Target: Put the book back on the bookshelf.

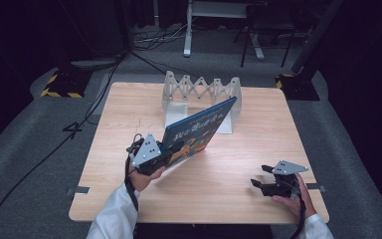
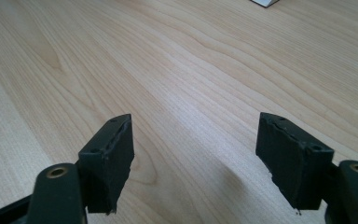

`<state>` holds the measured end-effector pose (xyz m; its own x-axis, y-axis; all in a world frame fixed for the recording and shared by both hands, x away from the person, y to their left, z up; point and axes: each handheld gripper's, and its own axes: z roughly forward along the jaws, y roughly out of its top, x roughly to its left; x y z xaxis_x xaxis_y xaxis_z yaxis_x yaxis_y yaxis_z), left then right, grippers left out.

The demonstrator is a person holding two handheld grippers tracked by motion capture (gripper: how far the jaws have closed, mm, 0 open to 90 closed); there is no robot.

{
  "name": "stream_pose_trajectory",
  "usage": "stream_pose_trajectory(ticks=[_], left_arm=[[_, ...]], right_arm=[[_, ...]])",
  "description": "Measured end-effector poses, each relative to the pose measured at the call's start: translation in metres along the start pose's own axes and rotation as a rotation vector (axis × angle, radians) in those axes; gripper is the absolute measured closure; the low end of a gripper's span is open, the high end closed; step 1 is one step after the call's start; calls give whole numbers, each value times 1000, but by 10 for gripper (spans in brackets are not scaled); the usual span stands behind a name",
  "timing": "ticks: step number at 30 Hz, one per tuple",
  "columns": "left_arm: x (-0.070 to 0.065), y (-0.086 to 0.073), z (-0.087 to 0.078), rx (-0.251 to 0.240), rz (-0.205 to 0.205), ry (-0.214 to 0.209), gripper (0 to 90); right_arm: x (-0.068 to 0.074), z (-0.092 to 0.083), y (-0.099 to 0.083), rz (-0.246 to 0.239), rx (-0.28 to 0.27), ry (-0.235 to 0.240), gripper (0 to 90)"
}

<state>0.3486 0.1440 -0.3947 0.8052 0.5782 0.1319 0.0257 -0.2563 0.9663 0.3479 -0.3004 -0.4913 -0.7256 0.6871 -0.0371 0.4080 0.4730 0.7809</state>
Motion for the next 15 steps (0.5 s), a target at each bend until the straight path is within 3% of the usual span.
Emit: stream_pose_trajectory(ticks=[8, 15], left_arm=[[15, 7, -12, -11, -8, 74, 830], [25, 11, -16, 3, -1, 108, 830]], right_arm=[[-3, -1, -1, 18, -10, 3, 284], [-3, 0, -1, 23, 0, 6, 253]])
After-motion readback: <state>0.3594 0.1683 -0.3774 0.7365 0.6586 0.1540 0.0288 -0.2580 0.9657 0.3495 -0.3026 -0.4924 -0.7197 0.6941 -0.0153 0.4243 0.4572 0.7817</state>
